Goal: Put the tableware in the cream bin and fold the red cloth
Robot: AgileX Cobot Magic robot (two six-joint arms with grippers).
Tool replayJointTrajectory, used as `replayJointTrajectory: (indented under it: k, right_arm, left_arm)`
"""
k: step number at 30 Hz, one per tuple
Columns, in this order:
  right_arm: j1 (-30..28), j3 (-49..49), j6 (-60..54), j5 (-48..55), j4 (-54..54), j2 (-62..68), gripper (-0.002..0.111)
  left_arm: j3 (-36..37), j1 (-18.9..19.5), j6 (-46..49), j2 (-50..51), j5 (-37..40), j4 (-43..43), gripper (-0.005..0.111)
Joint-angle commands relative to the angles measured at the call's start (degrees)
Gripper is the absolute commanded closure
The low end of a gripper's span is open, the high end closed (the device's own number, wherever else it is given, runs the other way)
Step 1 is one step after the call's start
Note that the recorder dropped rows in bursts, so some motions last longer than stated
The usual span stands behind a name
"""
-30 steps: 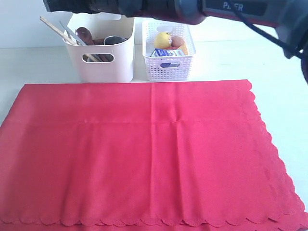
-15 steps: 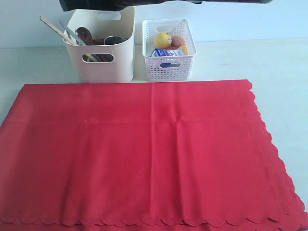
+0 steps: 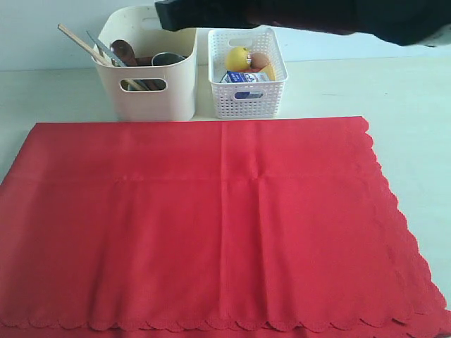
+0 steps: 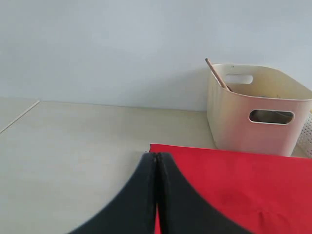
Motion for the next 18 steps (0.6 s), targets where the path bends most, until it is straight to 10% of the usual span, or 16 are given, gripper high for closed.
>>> replayJointTrajectory:
  k: [1,9,18]
  right_arm:
    - [-0.42,6.48,-0.58,-2.37,-0.18,-6.23,0.108]
    - [-0.42,23.16,-0.58,-5.86,2.71,-21.09,0.108]
    - [-0.42,41.77,-0.58,-16.99,5.10,-30.22,0.108]
  left_arm:
    - [-0.03,0.13,0.16,-0.40,-0.33,-0.14,0.106]
    - [-0.03,0.13,-0.07,-0.40,-3.29,-0.17,0.106]
    - [-0.03,0.13,-25.34,-0.40,-21.01,-3.22,0.106]
